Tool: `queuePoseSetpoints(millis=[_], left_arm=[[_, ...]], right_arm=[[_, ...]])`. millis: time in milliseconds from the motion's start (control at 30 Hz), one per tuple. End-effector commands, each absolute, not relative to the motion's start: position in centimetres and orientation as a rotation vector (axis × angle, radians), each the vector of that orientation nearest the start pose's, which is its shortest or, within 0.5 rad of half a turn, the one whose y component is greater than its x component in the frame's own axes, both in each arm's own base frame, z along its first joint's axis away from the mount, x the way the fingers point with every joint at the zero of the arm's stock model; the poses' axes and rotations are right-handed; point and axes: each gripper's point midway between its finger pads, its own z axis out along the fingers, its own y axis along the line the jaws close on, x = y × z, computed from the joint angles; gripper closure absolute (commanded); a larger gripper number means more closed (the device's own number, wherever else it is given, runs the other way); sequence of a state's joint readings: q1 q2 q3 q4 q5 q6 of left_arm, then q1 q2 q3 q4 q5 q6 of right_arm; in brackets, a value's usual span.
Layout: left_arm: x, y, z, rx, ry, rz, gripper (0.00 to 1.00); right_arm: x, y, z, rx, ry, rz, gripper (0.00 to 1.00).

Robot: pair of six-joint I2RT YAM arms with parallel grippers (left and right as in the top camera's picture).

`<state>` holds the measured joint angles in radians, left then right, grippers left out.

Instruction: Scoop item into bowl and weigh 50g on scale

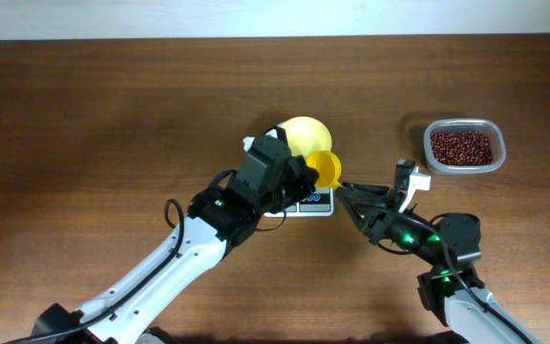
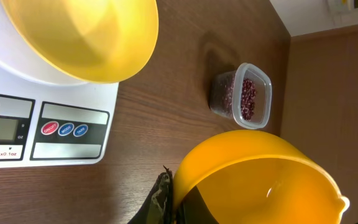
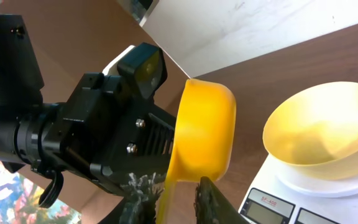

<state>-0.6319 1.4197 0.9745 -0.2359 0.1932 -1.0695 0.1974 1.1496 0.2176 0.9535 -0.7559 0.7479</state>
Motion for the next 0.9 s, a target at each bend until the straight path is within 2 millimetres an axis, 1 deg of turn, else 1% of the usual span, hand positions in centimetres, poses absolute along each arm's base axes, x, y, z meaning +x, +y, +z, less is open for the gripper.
queuePoseSetpoints(millis=[0,167,300,467,500,700,867], left_arm=[[31.38,-27.78,17.52,-0.369,2.459,-1.056,1.0],[31.37,-27.77,17.51,-0.369,2.46,-1.056,1.0],[31.37,-27.77,17.51,-0.369,2.46,-1.056,1.0],[31.37,-27.77,17.51,-0.369,2.46,-1.056,1.0],[31.37,-27.77,17.51,-0.369,2.46,-1.056,1.0],[31.37,-27.77,17.51,-0.369,2.46,-1.056,1.0],[31.37,-27.77,17.51,-0.369,2.46,-1.056,1.0]], right_arm=[[28.26,17.4,20.48,-0.179,1.681,1.274,0.75],[28.27,17.39,20.5,-0.178,1.68,1.273,0.76],[28.29,17.37,20.52,-0.178,1.679,1.272,0.83],[28.35,17.33,20.51,-0.173,1.679,1.269,0.85],[28.5,17.22,20.51,-0.164,1.677,1.262,0.87],[28.52,17.2,20.51,-0.162,1.678,1.26,0.9],[28.12,17.51,20.48,-0.187,1.682,1.281,0.91]])
